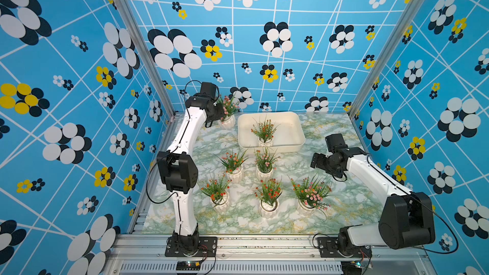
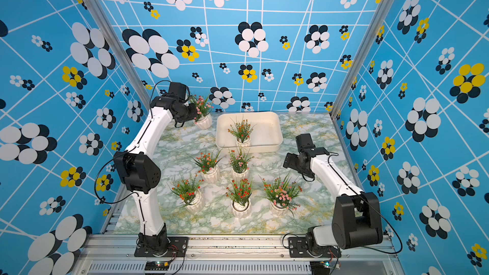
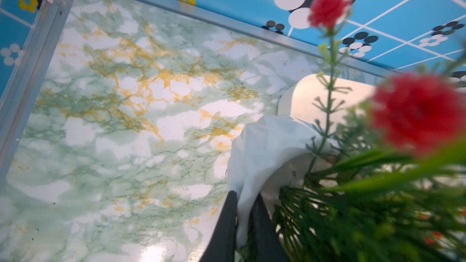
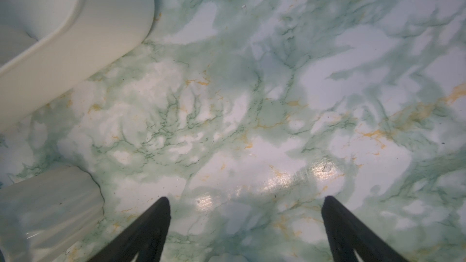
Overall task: Put the potted gypsophila into the storage box
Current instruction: Pick up the baby's breath potted plant from the center of the board, then place the baby's breath potted plant at the storage box.
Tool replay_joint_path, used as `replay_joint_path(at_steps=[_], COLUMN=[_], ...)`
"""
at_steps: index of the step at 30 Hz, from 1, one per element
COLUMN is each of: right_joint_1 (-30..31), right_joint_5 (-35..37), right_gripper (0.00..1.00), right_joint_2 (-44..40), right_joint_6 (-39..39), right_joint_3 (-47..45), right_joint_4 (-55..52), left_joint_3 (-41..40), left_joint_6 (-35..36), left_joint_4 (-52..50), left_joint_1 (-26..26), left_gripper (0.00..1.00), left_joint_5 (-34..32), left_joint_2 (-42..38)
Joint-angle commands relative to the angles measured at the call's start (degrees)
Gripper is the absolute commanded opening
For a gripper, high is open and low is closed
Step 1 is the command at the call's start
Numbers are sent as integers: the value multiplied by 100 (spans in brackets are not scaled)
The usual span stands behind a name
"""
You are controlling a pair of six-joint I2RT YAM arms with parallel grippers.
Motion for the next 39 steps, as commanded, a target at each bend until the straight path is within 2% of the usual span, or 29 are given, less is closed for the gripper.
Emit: replay_joint_path(at_steps=[1,5,8,17,21,28,39], right_joint_1=[-36,-42,-36,-47,-52,-69,-72], right_joint_5=[-125,-157,-161,-224,-229,-340,-387], right_gripper=[96,96,96,96,96,96,96], right_joint_2=[90,106,123,179,200,320,456], right_joint_6=[-76,-96,-121,-280,-345,-323,-327], right_joint_3=[181,219,260,333,332,315,331], right_joint_4=[-27,-27,-40,-114,-132,-56,14], left_joint_3=[945,2185,2598,2543,2534,2522,2520], left_joint_6=[299,403,322,284,242,103,-108], left_joint_4=[-495,-845,-805,-132,-13,283,602], left_joint_1=[-319,-604,-727,-886,-874,-876,-791], left_gripper=[0,0,0,0,0,0,0], left_joint_5=[58,87,114,-29,-173,-15,-309], left_joint_2=[561,1312,1638,2065,2203,2508,2827])
